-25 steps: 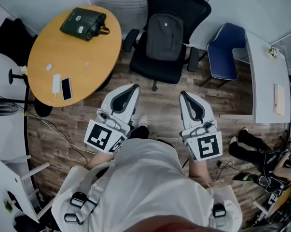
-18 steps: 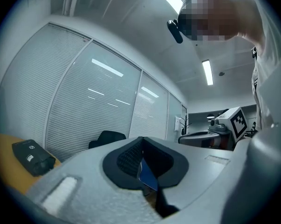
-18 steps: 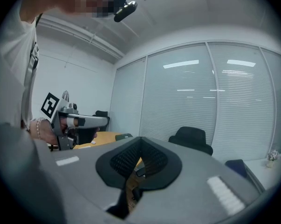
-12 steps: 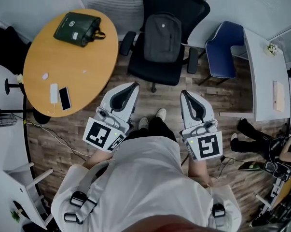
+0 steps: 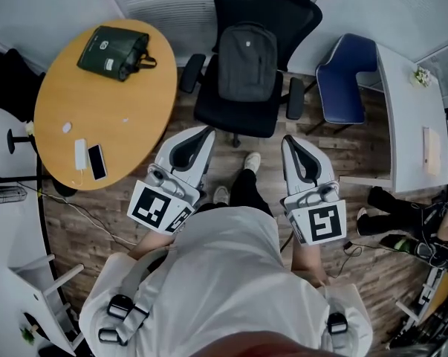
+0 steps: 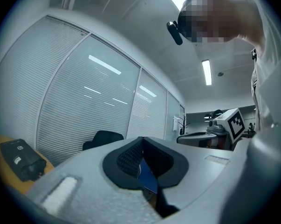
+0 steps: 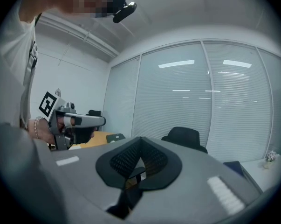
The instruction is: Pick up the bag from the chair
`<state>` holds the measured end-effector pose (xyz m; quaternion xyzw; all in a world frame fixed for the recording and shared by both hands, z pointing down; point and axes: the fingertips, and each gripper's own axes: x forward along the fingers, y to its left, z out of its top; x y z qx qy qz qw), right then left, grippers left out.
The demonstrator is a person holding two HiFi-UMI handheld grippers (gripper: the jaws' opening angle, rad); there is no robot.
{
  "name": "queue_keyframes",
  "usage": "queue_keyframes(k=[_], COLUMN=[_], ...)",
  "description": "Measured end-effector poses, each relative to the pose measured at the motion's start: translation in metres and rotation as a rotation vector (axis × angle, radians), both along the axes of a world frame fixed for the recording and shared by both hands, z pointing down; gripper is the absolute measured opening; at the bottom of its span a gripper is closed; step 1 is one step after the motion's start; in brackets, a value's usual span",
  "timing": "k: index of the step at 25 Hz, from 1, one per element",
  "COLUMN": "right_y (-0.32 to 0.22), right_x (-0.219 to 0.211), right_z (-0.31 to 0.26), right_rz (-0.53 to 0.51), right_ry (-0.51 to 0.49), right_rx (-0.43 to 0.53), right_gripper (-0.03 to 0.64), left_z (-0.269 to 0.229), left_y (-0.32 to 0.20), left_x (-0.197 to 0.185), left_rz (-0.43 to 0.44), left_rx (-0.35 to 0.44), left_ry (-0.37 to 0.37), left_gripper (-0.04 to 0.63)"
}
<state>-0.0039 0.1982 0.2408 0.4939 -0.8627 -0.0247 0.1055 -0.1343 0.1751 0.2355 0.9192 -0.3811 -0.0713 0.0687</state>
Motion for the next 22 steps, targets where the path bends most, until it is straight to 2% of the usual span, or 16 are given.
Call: queue_keyframes(k=[22], right_y=[-0.138], right_x=[0.087], right_z=[0.000], right_rz=[-0.019], right_ry=[-0.008], right_rx=[-0.003], right_gripper=[0.003], left_z=[-0.006], left_y=[-0.137], left_x=[0.089], left_rz=[-0.003], left_rx=[0.002], left_ry=[-0.023], left_gripper=[0.005])
